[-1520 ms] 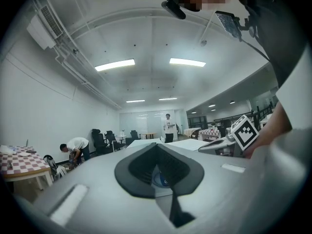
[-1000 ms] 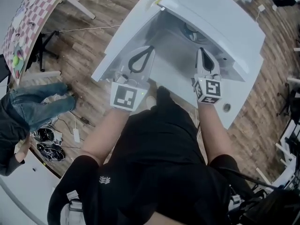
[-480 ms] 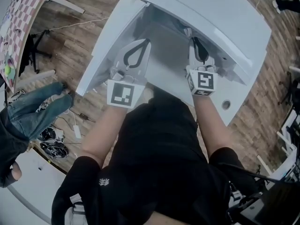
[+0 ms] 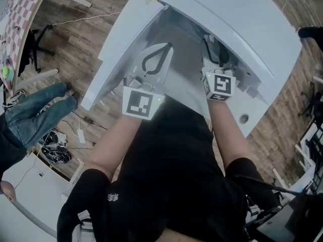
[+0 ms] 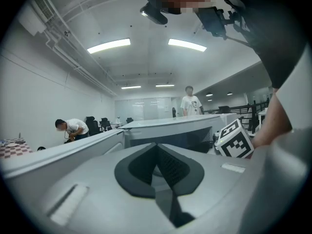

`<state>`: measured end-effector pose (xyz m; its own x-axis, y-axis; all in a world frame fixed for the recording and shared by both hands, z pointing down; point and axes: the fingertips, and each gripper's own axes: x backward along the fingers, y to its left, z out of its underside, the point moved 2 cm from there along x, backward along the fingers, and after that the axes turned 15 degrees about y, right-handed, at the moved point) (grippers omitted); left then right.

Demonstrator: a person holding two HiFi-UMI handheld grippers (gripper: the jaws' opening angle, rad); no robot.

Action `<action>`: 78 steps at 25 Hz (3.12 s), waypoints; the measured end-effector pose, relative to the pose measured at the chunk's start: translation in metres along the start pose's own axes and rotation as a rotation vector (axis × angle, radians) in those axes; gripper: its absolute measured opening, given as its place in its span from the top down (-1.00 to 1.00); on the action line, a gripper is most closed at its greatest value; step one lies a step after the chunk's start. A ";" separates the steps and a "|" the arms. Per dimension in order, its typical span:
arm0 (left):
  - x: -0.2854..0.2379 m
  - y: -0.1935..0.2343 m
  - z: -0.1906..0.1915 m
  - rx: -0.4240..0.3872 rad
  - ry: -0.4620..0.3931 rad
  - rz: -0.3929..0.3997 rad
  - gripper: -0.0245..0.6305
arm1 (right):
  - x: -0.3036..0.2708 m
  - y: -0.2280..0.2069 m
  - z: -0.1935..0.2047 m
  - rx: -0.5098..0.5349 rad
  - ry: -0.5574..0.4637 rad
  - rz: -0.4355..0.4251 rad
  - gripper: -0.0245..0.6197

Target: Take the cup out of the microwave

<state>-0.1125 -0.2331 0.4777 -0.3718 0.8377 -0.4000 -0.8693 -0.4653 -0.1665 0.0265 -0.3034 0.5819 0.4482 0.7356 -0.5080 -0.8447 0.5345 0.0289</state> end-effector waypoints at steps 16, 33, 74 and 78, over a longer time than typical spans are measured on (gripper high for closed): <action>-0.034 0.029 0.013 0.034 0.029 -0.027 0.91 | -0.056 -0.012 -0.003 -0.050 0.001 -0.035 -0.20; -0.035 0.033 0.019 0.081 0.058 -0.022 0.91 | -0.083 -0.015 -0.005 -0.025 0.035 0.015 -0.23; 0.047 -0.009 -0.016 0.054 -0.025 -0.030 0.91 | 0.029 0.010 0.004 -0.016 0.001 -0.031 -0.23; 0.057 -0.016 -0.019 0.047 -0.029 -0.030 0.91 | 0.045 0.011 0.008 -0.021 0.003 -0.031 -0.23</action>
<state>-0.1131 -0.1831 0.4402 -0.3538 0.8595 -0.3689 -0.8943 -0.4264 -0.1357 0.0392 -0.2610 0.5663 0.4736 0.7174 -0.5109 -0.8363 0.5483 -0.0053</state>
